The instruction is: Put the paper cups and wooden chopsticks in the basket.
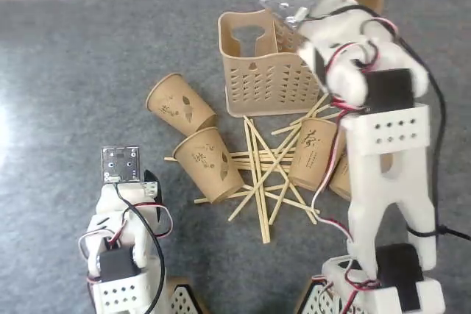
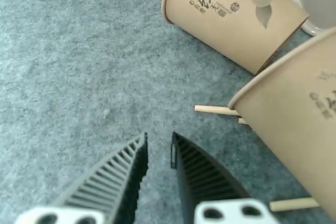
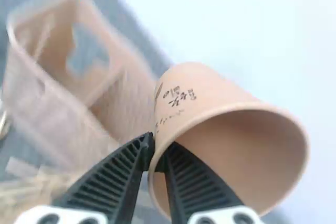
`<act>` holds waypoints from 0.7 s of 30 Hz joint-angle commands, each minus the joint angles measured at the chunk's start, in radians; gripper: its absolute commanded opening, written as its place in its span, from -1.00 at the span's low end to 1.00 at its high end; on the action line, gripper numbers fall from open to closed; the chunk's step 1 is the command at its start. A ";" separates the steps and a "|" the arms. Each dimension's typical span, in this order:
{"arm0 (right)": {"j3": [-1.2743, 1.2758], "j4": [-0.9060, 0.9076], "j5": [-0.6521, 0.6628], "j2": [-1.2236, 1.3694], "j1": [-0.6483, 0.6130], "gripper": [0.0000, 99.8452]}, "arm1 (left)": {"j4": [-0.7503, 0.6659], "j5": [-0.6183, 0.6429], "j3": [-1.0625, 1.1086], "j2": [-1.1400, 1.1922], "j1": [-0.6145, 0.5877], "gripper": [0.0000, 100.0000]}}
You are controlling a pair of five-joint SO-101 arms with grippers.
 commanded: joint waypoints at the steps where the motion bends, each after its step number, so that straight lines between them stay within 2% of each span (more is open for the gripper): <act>1: -0.049 -0.110 0.005 0.012 -0.051 -0.99 | 0.009 -0.009 -0.004 -0.015 0.000 -0.86; 6: -0.051 -0.120 0.003 0.084 -0.107 -0.99 | 0.011 -0.011 -0.004 -0.015 0.000 -0.86; 12: -0.049 -0.114 0.005 0.105 -0.245 -0.99 | 0.011 -0.011 -0.004 -0.015 0.000 -0.86; 15: -0.049 -0.107 0.008 0.143 -0.249 -0.99 | 0.011 -0.011 -0.004 -0.015 -0.002 -0.86; 21: -0.049 0.042 0.009 0.173 -0.202 -0.99 | 0.011 -0.011 -0.004 -0.015 0.000 -0.86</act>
